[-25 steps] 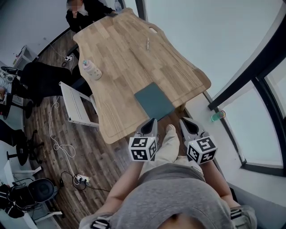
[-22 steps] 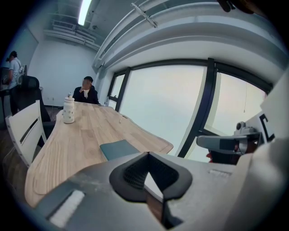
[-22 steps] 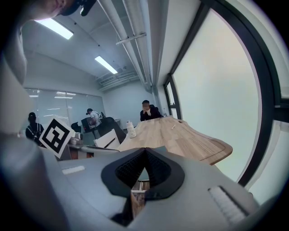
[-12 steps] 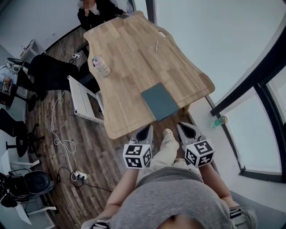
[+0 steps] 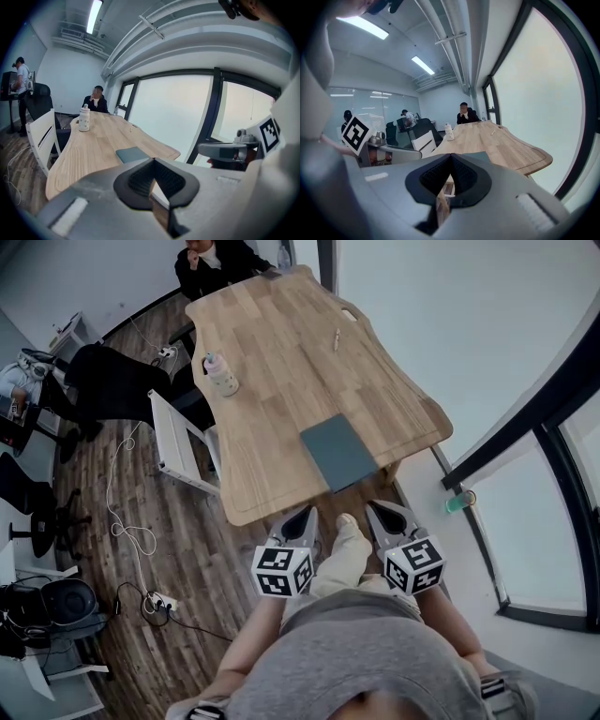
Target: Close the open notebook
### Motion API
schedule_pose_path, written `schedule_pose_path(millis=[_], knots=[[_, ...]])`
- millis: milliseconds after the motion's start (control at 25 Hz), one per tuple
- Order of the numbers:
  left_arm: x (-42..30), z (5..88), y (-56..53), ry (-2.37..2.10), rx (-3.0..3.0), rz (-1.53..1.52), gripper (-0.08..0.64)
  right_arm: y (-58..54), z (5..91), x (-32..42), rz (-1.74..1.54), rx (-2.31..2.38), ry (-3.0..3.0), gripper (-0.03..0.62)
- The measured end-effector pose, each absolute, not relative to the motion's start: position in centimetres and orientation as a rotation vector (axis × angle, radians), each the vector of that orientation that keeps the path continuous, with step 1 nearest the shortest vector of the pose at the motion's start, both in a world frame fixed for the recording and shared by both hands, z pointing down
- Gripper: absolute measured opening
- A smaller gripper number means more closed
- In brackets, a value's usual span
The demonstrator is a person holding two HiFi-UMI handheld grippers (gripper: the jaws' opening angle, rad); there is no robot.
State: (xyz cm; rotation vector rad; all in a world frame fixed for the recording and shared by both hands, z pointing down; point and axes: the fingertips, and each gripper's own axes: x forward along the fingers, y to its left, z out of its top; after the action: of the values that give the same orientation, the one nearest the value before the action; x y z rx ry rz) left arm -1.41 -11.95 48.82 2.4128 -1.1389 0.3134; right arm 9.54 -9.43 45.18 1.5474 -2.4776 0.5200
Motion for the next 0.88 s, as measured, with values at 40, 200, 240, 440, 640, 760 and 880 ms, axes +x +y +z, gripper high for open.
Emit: schedule_pose_path(millis=[40, 200, 240, 440, 640, 760, 880], knots=[[-1.3, 48.9, -11.9, -1.137, 2.415, 0.313, 0.002, -9.4, 45.2, 9.5, 0.515, 1.545, -2.478, -0.002], [-1.0, 48.5, -11.9, -1.128, 2.42, 0.301, 0.002, -9.1, 45.1, 9.3, 0.521, 1.544, -2.484, -0.002], [-1.0, 48.4, -12.0, -1.127, 2.421, 0.299, 0.002, -9.1, 45.0, 9.3, 0.52, 1.545, -2.484, -0.002], [-0.9, 48.4, -12.1, -1.131, 2.414, 0.289, 0.002, -9.1, 45.1, 9.5, 0.523, 1.555, -2.488, -0.002], [-0.7, 48.2, -11.9, -1.13, 2.41, 0.284, 0.002, -9.1, 45.0, 9.5, 0.519, 1.551, -2.491, -0.002], [-0.6, 48.2, -11.9, -1.129, 2.412, 0.284, 0.002, -9.2, 44.8, 9.7, 0.513, 1.557, -2.493, -0.002], [-0.3, 48.1, -12.0, -1.13, 2.414, 0.277, 0.002, -9.3, 44.7, 9.9, 0.506, 1.561, -2.497, -0.002]])
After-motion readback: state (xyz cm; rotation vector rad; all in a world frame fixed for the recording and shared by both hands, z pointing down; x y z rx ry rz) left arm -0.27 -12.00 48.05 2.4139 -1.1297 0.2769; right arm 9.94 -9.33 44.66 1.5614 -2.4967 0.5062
